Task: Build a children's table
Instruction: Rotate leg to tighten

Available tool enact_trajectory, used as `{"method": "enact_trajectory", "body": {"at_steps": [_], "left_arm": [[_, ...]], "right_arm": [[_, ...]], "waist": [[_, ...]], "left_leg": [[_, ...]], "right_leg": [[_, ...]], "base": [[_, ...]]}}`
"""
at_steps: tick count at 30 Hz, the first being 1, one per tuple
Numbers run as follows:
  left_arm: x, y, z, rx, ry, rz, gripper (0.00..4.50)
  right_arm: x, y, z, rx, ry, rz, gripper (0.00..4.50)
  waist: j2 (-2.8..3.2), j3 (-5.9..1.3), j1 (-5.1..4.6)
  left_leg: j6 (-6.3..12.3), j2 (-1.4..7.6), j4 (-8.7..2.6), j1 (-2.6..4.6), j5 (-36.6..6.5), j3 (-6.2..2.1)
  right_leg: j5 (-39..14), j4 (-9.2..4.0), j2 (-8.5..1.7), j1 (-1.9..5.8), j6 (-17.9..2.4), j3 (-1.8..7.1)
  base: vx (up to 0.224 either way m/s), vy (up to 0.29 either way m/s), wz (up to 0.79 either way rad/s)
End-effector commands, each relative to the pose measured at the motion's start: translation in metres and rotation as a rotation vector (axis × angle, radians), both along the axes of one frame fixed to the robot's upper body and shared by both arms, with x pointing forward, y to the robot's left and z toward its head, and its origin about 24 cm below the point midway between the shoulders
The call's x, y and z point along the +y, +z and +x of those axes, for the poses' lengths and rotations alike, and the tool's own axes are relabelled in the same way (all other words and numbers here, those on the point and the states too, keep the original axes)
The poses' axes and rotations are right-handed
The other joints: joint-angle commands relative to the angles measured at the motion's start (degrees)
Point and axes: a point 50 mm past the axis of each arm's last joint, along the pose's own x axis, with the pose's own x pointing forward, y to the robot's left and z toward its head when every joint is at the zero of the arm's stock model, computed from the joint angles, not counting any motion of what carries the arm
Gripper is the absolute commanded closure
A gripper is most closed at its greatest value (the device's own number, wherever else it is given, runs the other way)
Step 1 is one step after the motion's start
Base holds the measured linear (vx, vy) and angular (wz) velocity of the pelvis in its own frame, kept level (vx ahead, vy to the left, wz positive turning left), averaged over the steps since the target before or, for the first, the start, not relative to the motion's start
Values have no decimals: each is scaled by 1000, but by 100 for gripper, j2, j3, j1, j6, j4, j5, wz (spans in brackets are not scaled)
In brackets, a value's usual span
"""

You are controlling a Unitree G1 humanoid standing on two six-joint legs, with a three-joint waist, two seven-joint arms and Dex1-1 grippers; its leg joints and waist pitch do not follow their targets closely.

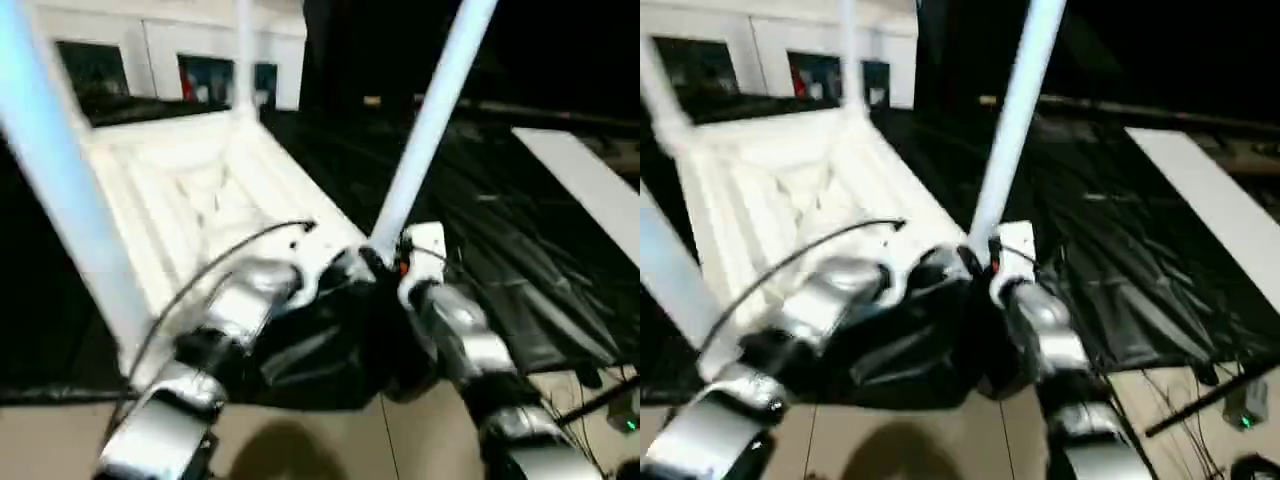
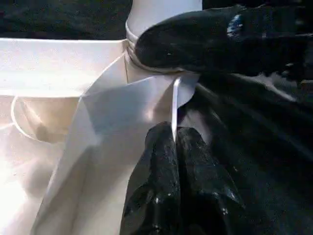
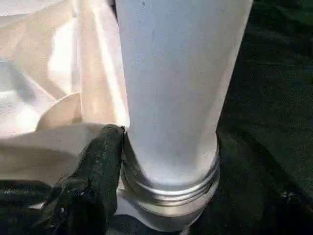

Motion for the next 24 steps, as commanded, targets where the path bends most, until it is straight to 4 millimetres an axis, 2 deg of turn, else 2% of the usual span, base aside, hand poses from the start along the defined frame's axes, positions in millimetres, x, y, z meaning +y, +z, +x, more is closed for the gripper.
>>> {"method": "enact_trajectory", "body": {"at_steps": [1,3,5,6,9,11,12,13,14,15,16,17,20,24], "left_arm": [[7,-12,-1,12,38,43,450],[11,-13,-1,14,17,68,450],[14,-14,-2,20,2,79,450],[15,-15,-3,24,-8,82,450],[20,-17,-5,41,-48,93,450],[24,-18,-6,51,-73,101,450],[30,-18,-11,75,-129,109,450],[35,-18,-14,93,-169,115,450],[38,-17,-16,110,-195,117,450],[41,-17,-18,121,-211,118,450],[50,-15,-25,164,-296,116,450],[54,-14,-27,178,-328,120,450],[63,-12,-33,213,-405,131,450],[71,-6,-41,247,-491,125,450]], "right_arm": [[10,-8,-6,28,75,-3,187],[13,-5,-9,4,137,44,131],[11,-4,-10,-10,156,57,117],[10,-3,-11,-16,168,56,96],[6,-1,-13,-33,228,33,71],[1,-1,-15,-38,274,3,64],[-9,2,-19,-54,338,-28,64],[-15,4,-22,-62,382,-47,64],[-20,6,-25,-66,410,-59,64],[-23,7,-26,-68,428,-66,64],[-33,10,-31,-73,495,-91,64],[-36,12,-33,-72,521,-100,64],[-39,13,-37,-66,567,-113,64],[-38,12,-42,-43,640,-127,64]], "waist": [[27,-285,22],[23,-284,36],[21,-289,46],[20,-285,49],[21,-269,37],[35,-258,5],[35,-260,10],[40,-264,34],[29,-258,24],[42,-256,33],[52,-270,35],[44,-278,34],[44,-275,28],[65,-280,48]], "left_leg": [[-69,141,-404,52,-1721,-39],[-9,147,-407,40,-1608,-35],[42,149,-405,29,-1496,-28],[53,148,-409,24,-1494,-29],[44,150,-431,7,-1615,-45],[0,154,-442,13,-1759,-63],[-6,159,-436,24,-1773,-60],[20,177,-434,37,-1765,-67],[62,176,-444,5,-1689,-62],[70,183,-448,17,-1682,-63],[91,190,-436,29,-1613,-55],[121,189,-437,3,-1460,-51],[147,175,-423,26,-1383,-24],[120,195,-428,58,-1327,-22]], "right_leg": [[-1905,-597,-377,116,-655,263],[-1689,-572,-366,138,-701,260],[-1494,-546,-366,157,-782,259],[-1505,-551,-368,160,-788,257],[-1841,-585,-386,168,-740,249],[-2199,-621,-382,153,-669,238],[-2211,-629,-387,147,-670,244],[-2116,-623,-398,153,-694,252],[-1963,-599,-382,165,-723,255],[-1905,-598,-384,165,-755,256],[-1656,-571,-378,160,-856,260],[-1351,-526,-361,189,-941,259],[-1164,-505,-356,174,-1089,261],[-963,-466,-358,173,-1179,261]], "base": [[0,0,0],[0,0,0],[0,0,0],[0,0,0],[0,0,0],[0,0,0],[0,0,0],[0,0,0],[0,0,0],[0,0,0],[0,0,0],[0,0,0],[0,0,0],[0,0,0]]}}
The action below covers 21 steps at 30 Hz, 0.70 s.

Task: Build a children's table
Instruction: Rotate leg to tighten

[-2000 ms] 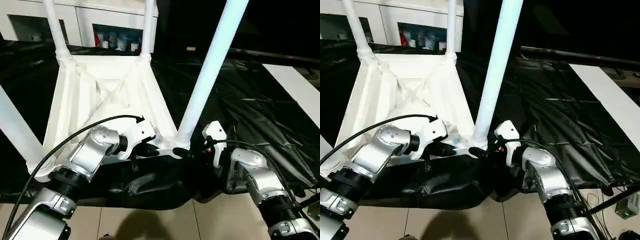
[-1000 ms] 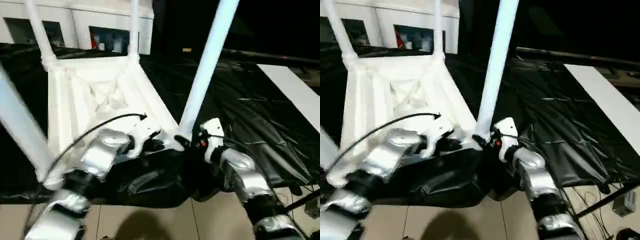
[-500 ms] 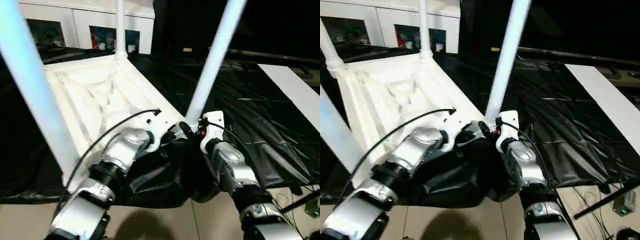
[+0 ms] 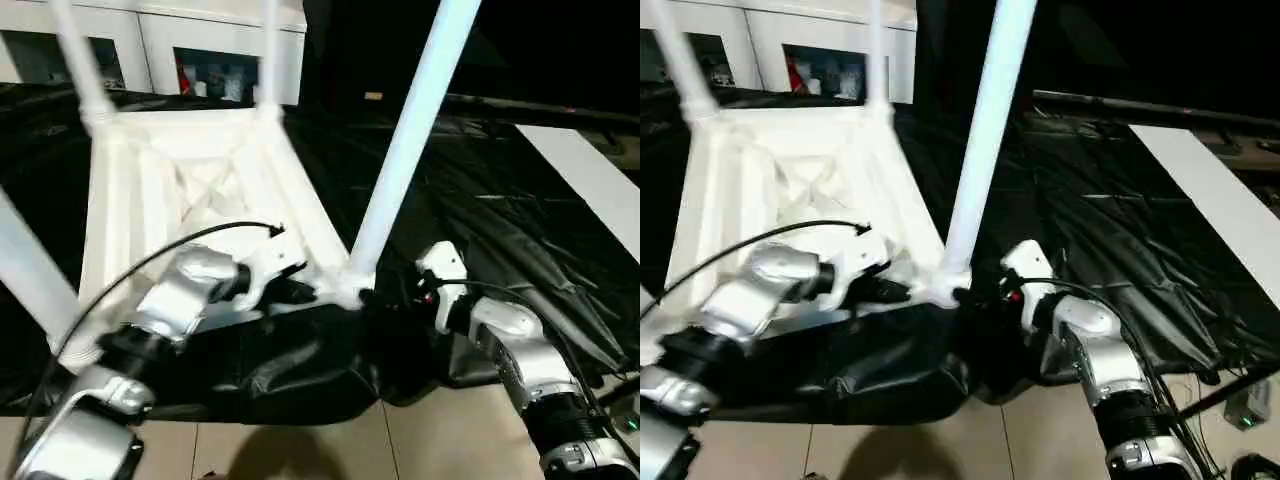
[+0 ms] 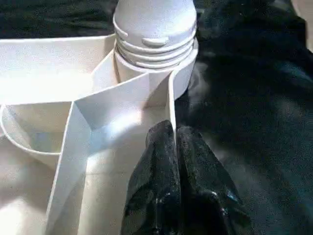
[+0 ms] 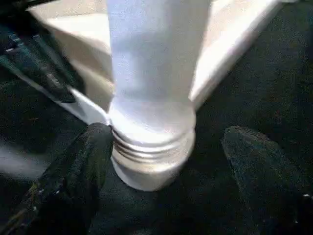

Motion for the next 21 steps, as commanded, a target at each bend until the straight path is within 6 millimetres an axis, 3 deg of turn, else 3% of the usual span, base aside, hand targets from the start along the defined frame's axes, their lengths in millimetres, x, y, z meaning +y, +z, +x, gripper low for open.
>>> {"method": "enact_trajectory", "body": {"at_steps": [1,8,17,21], "left_arm": [[-3,-23,-20,145,-106,59,450],[0,-19,-25,170,-133,52,450],[-3,-18,-26,162,-131,47,450],[-4,-18,-26,163,-130,46,450]], "right_arm": [[-5,0,-4,15,25,-24,64],[11,-6,-11,43,132,-36,64],[24,-1,-9,34,168,12,64],[25,-1,-10,37,176,16,100]], "waist": [[62,-278,10],[61,-283,94],[49,-296,103],[49,-304,106]], "left_leg": [[122,184,-399,52,-1288,-16],[67,185,-395,97,-1169,9],[64,175,-386,87,-1021,8],[61,175,-380,91,-953,8]], "right_leg": [[-920,-447,-362,197,-1146,272],[-679,-420,-361,197,-1189,278],[-517,-393,-359,230,-1173,274],[-426,-380,-354,233,-1186,272]], "base": [[0,0,0],[0,0,0],[0,0,0],[0,0,0]]}}
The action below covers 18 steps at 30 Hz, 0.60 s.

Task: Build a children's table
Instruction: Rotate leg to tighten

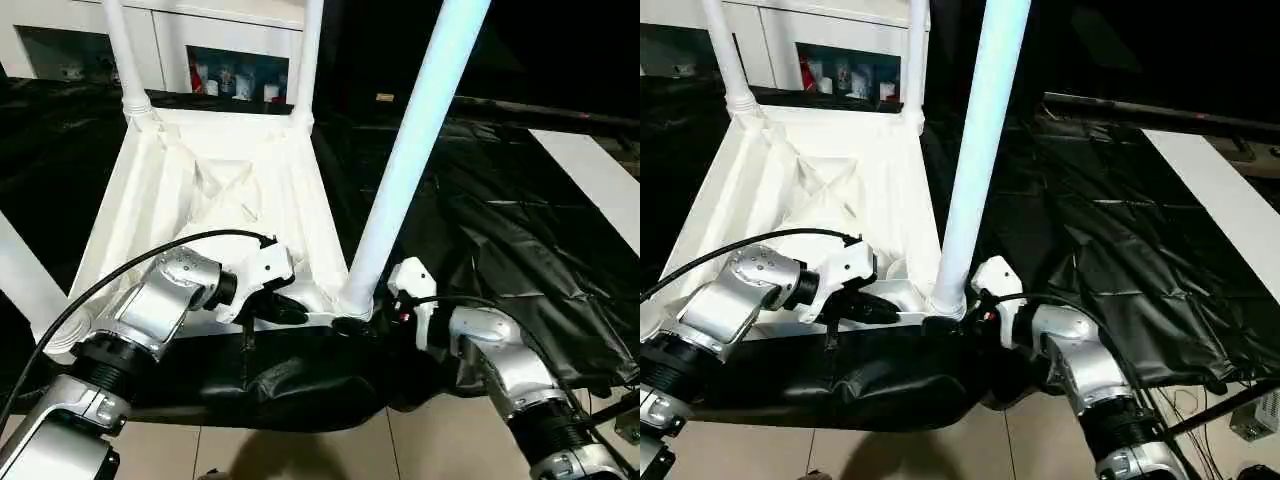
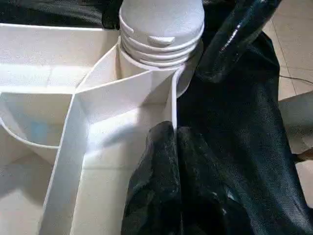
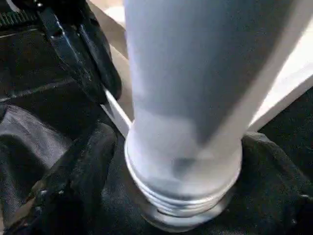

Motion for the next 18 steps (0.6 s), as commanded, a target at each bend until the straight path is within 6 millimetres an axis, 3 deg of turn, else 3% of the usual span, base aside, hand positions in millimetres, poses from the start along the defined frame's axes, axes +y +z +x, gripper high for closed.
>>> {"method": "enact_trajectory", "body": {"at_steps": [1,8,13,15,18], "left_arm": [[-9,-21,-13,91,-53,41,450],[-8,-23,-15,106,-54,41,450],[-9,-24,-15,108,-43,33,450],[-16,-26,-9,69,29,13,450],[-26,-28,2,8,128,-5,450]], "right_arm": [[1,5,2,-7,24,9,111],[1,4,1,3,17,36,169],[1,3,2,17,-17,69,176],[1,-1,10,24,-155,95,177],[0,-8,20,29,-335,75,178]], "waist": [[68,-298,-13],[61,-298,-12],[56,-305,-11],[61,-297,-20],[62,-273,-32]], "left_leg": [[61,174,-366,89,-920,-1],[50,172,-365,91,-960,-2],[73,169,-357,89,-897,-3],[64,173,-363,98,-978,1],[-128,170,-394,108,-1320,-9]], "right_leg": [[-358,-344,-353,222,-1199,270],[-462,-351,-355,227,-1177,269],[-376,-340,-353,231,-1199,266],[-463,-348,-359,210,-1216,268],[-1043,-421,-379,187,-1133,271]], "base": [[0,0,0],[0,0,0],[0,0,0],[0,0,0],[0,0,0]]}}
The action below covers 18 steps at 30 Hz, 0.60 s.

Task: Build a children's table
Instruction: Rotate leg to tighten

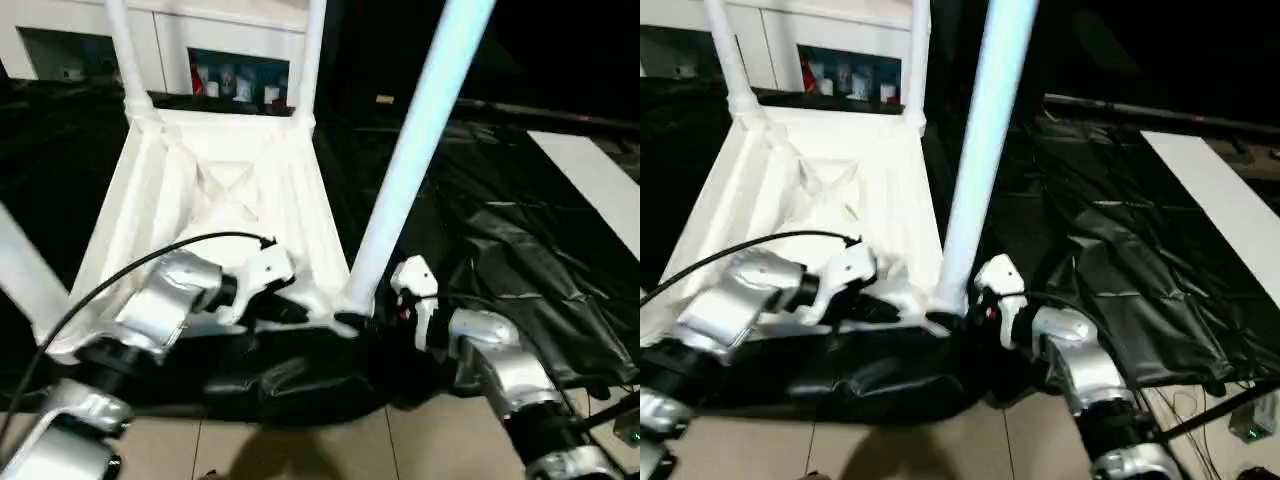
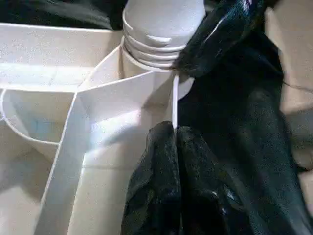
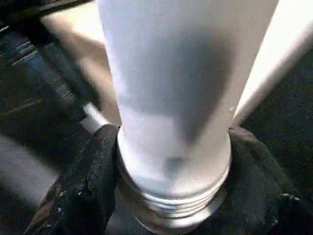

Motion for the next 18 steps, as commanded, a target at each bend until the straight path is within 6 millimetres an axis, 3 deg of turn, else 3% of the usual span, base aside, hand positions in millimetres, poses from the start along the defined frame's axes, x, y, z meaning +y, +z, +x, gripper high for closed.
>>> {"method": "enact_trajectory", "body": {"at_steps": [1,2,3,4,6,7,10,16,17,18], "left_arm": [[-18,-20,-1,24,59,25,450],[-18,-20,-1,24,59,25,450],[-27,-22,5,6,128,13,450],[-33,-23,8,0,168,9,450],[-39,-25,11,-7,214,6,450],[-42,-26,13,-13,244,7,450],[-47,-29,19,-46,301,33,450],[-50,-31,24,-87,311,75,450],[-50,-31,23,-88,305,80,450],[-48,-31,22,-79,293,84,450]], "right_arm": [[-1,0,14,0,-177,-6,178],[-1,0,14,0,-177,-6,178],[2,-2,20,18,-290,2,178],[4,-3,24,30,-354,4,178],[8,-3,28,42,-414,3,178],[12,-2,29,36,-416,-3,178],[21,0,33,13,-408,-37,178],[31,6,32,-9,-320,50,178],[32,7,30,-4,-293,81,122],[30,9,28,-11,-261,96,108]], "waist": [[109,-240,-25],[89,-240,-38],[85,-246,-38],[123,-239,-70],[103,-238,-85],[104,-242,-94],[102,-258,-99],[84,-266,-37],[81,-270,-19],[85,-266,-13]], "left_leg": [[-220,170,-411,98,-1534,-22],[-288,169,-414,98,-1732,-42],[-302,172,-417,88,-1747,-53],[-331,166,-425,84,-1819,-56],[-377,163,-419,117,-2027,-72],[-342,152,-420,85,-2001,-76],[-275,155,-407,104,-1933,-62],[-128,162,-405,58,-1616,-41],[-101,168,-400,71,-1602,-35],[-92,170,-401,70,-1608,-37]], "right_leg": [[-1425,-471,-377,152,-1027,265],[-1806,-505,-395,147,-909,260],[-1908,-514,-406,153,-850,260],[-1993,-531,-396,124,-803,266],[-2271,-563,-400,100,-721,254],[-2283,-573,-398,110,-657,257],[-1979,-566,-374,84,-670,265],[-1481,-520,-373,136,-772,266],[-1427,-516,-377,133,-792,266],[-1424,-514,-377,130,-808,266]], "base": [[0,0,0],[-52,-1,-3],[-52,-1,-3],[0,0,0],[0,0,0],[0,0,0],[0,0,0],[0,0,0],[0,0,0],[0,0,0]]}}
